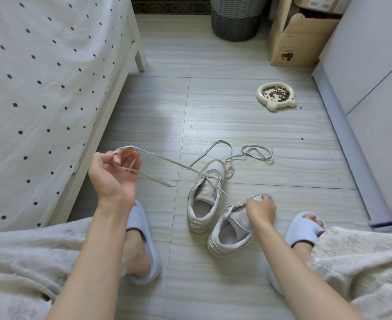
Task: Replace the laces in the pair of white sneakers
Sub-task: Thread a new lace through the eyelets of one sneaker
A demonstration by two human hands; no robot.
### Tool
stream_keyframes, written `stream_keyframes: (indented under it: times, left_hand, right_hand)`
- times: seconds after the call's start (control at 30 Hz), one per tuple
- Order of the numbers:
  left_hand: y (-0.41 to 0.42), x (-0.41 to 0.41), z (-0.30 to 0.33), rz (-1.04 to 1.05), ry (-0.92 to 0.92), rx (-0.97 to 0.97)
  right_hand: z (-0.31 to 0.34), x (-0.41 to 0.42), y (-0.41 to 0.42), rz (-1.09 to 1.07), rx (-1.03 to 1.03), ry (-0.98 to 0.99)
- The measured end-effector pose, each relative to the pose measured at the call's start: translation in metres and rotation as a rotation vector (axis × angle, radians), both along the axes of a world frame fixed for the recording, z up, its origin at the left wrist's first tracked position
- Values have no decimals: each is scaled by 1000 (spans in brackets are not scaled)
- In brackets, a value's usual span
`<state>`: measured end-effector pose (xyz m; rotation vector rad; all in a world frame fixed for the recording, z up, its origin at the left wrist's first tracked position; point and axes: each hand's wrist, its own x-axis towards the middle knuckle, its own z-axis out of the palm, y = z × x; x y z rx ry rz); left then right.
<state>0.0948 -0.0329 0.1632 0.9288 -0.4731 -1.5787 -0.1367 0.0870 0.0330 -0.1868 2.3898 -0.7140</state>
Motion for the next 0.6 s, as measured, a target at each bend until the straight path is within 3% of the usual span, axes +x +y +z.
stream_keyframes:
  times: [0.07, 0.1, 0.2, 0.27, 0.4, 0.6]
  left_hand:
    - [2, -2, 5, -1, 40, -31]
    - [3, -4, 7, -12, 60, -44]
    - [9, -9, 16, -89, 68, -70]
    - [11, -11, 21, -133, 46, -84]
    - [12, -8, 20, -150, 47, -80]
    - [12, 2, 13, -146, 31, -81]
  right_hand:
    - [11, 17, -11, 52, -131, 34]
    - [17, 29, -19, 44, -237, -106]
    - [43, 64, -41, -111, -420, -938]
    - [53, 76, -54, -203, -486, -1235]
    - [67, 83, -69, -442, -692, -1476]
    - [60, 74, -70, -622, -775, -1512]
